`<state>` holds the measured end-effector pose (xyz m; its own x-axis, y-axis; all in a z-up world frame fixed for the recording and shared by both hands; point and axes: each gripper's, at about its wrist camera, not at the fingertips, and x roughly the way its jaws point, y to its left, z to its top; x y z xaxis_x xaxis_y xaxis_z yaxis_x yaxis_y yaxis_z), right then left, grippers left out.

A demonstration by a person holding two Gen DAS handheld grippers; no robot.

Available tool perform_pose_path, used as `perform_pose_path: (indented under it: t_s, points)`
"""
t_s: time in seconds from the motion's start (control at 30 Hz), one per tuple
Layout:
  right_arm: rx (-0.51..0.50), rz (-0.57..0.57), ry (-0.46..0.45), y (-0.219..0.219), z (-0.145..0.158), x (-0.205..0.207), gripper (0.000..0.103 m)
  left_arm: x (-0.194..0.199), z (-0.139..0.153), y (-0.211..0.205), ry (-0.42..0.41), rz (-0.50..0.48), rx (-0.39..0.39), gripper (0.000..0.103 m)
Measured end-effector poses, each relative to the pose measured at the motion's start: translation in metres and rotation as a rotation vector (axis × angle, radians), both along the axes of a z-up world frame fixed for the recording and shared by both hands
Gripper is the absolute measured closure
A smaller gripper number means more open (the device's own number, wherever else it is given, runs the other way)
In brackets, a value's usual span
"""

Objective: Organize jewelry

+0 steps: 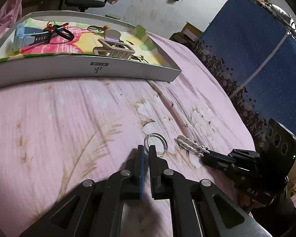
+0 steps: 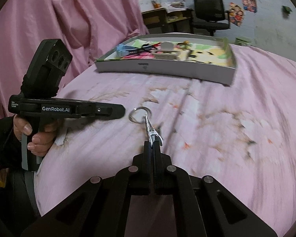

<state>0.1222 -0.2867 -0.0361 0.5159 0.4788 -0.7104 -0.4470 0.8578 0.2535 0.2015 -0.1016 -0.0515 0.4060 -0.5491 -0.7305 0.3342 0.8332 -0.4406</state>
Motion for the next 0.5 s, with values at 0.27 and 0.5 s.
perform_pose_path:
  t_s: [0.27,0.5]
  points:
    - [0.03,-0.118,-0.002,-0.024,-0.007,-0.005,0.101,0.015,-0.003,-0.014,0.028,-0.027,0.047,0.091]
    - [0.037,-0.128,-0.004,-0.022,-0.008,-0.002,0.101,0.014,-0.004,-0.025,0.015,-0.07,0.096,0.08]
